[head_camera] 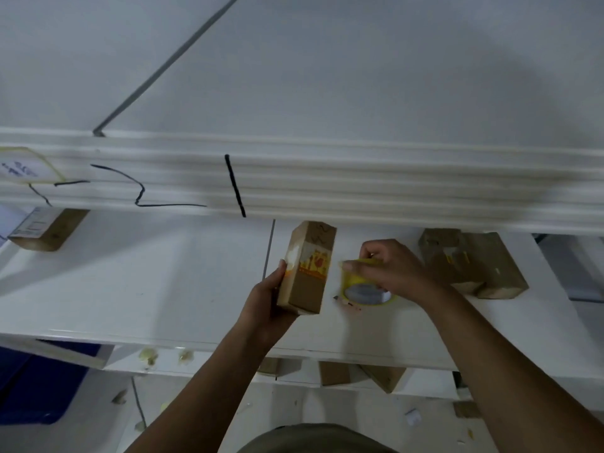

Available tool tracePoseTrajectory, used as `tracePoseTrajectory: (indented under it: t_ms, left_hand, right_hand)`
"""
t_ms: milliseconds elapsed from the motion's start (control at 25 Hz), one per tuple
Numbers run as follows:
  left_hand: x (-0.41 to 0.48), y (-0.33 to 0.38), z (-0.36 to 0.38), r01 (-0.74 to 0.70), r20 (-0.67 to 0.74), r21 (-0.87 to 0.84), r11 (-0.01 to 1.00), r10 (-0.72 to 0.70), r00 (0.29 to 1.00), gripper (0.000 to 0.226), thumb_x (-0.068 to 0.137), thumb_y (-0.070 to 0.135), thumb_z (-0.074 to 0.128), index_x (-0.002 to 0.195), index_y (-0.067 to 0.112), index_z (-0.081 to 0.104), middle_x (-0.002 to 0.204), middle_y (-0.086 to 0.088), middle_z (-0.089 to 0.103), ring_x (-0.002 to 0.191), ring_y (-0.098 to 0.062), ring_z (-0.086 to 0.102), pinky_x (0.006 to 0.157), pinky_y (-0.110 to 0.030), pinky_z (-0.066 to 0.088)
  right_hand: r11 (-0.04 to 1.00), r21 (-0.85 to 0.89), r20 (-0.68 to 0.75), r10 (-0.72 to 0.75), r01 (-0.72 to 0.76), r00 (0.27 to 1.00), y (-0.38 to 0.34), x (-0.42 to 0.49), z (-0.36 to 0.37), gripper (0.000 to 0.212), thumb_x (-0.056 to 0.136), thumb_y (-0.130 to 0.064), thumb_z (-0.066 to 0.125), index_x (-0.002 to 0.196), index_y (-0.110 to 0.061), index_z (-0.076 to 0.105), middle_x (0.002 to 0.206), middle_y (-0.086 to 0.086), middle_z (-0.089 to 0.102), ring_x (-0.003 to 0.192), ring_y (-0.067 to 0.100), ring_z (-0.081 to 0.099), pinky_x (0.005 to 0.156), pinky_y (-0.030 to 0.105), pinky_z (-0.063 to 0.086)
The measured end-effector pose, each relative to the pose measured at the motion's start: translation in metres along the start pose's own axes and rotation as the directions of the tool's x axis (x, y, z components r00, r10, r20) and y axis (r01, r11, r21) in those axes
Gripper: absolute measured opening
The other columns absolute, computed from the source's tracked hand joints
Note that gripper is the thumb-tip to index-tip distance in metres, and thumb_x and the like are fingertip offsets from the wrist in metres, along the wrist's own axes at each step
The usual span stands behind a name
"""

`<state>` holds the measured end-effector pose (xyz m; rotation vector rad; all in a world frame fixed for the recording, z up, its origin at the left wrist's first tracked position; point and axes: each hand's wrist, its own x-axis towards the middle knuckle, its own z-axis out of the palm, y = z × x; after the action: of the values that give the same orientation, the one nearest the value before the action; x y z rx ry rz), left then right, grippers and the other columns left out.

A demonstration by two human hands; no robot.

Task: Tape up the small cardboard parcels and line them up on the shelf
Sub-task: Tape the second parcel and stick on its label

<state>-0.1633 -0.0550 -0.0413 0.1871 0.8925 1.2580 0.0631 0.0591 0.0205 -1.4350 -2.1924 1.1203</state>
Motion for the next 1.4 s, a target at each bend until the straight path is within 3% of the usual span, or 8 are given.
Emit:
tracePoseTrajectory:
  t_ms: [160,280,360,640,800,920,1160,1400]
  left_hand:
    - [-0.014,-0.005,0.008,0.033,0.002,0.127,0.991,-0.033,0.999,0.053,0.113,0.042,0.036,0.129,0.011,0.076,0.118,-0.021,0.074,0.1,-0.031,0.073,0.089,-0.043,0.056]
    - [-0.026,0.008,0.014,-0.028,-0.004,0.53,0.847,0.036,0.999,0.075,0.103,0.073,0.027,0.132,0.022,0.074,0.124,-0.016,0.075,0.113,-0.033,0.07,0.105,-0.048,0.051]
    - [-0.036,0.024,0.02,-0.063,-0.01,0.685,0.726,0.096,0.995,0.069,0.095,0.081,0.039,0.13,0.032,0.072,0.121,-0.009,0.077,0.112,-0.029,0.074,0.103,-0.05,0.058]
    - [-0.048,0.016,0.04,-0.169,-0.022,0.771,0.614,0.291,0.956,0.06,0.074,0.062,0.087,0.123,0.032,0.068,0.107,0.006,0.081,0.098,-0.016,0.08,0.081,-0.039,0.067]
    - [-0.05,0.022,0.031,-0.244,-0.1,0.727,0.642,0.45,0.887,0.037,0.088,0.039,0.083,0.117,0.018,0.072,0.093,-0.001,0.083,0.08,-0.022,0.082,0.065,-0.038,0.067]
    - [-0.056,0.024,0.026,-0.27,-0.096,0.706,0.655,0.466,0.88,0.037,0.089,0.043,0.081,0.112,0.014,0.075,0.092,-0.008,0.083,0.082,-0.029,0.082,0.067,-0.043,0.067]
    - [-0.065,0.024,0.021,-0.265,-0.007,0.38,0.886,0.29,0.957,0.049,0.09,0.043,0.073,0.122,0.006,0.073,0.112,-0.024,0.077,0.095,-0.042,0.078,0.071,-0.044,0.067]
    - [-0.062,0.009,0.03,-0.087,0.088,0.115,0.99,0.077,0.993,0.051,0.097,0.051,0.066,0.134,0.017,0.072,0.119,-0.013,0.077,0.101,-0.029,0.077,0.089,-0.043,0.062]
  right_hand:
    - [0.997,0.081,0.032,0.011,-0.013,0.999,-0.004,-0.011,0.015,0.04,0.081,-0.057,0.076,0.069,-0.022,0.061,0.062,-0.01,0.059,0.061,0.004,0.056,0.061,0.028,0.04]
    - [0.998,0.058,-0.029,-0.038,0.039,0.999,-0.008,-0.021,0.024,0.037,0.089,-0.052,0.076,0.073,-0.022,0.06,0.066,-0.008,0.059,0.062,0.005,0.054,0.061,0.029,0.039]
    - [0.997,0.054,-0.112,-0.051,0.058,0.992,-0.013,-0.028,0.027,0.04,0.088,-0.054,0.076,0.075,-0.02,0.058,0.067,-0.003,0.059,0.061,0.004,0.052,0.058,0.026,0.038]
    - [0.987,-0.092,-0.158,-0.145,0.132,0.977,-0.037,-0.043,0.035,0.031,0.089,-0.056,0.07,0.083,-0.026,0.063,0.076,-0.011,0.066,0.073,0.007,0.063,0.06,0.026,0.045]
    - [0.953,0.29,-0.021,-0.082,0.085,0.996,-0.017,-0.052,0.017,0.046,0.082,-0.073,0.07,0.097,-0.03,0.076,0.109,-0.004,0.071,0.107,0.01,0.065,0.093,0.042,0.053]
    - [0.853,0.5,0.029,-0.191,0.151,0.981,-0.004,-0.062,0.02,0.066,0.081,-0.062,0.078,0.098,0.002,0.07,0.089,0.008,0.065,0.086,0.024,0.063,0.08,0.044,0.048]
    - [0.973,0.194,-0.096,-0.108,0.125,0.99,-0.002,-0.062,0.005,0.061,0.071,-0.076,0.067,0.058,-0.019,0.048,0.056,-0.011,0.037,0.055,0.003,0.041,0.057,0.025,0.031]
    - [0.98,0.194,-0.015,-0.053,0.055,0.998,-0.023,-0.054,0.011,0.059,0.084,-0.062,0.07,0.072,-0.005,0.058,0.066,0.014,0.051,0.063,0.012,0.052,0.065,0.033,0.038]
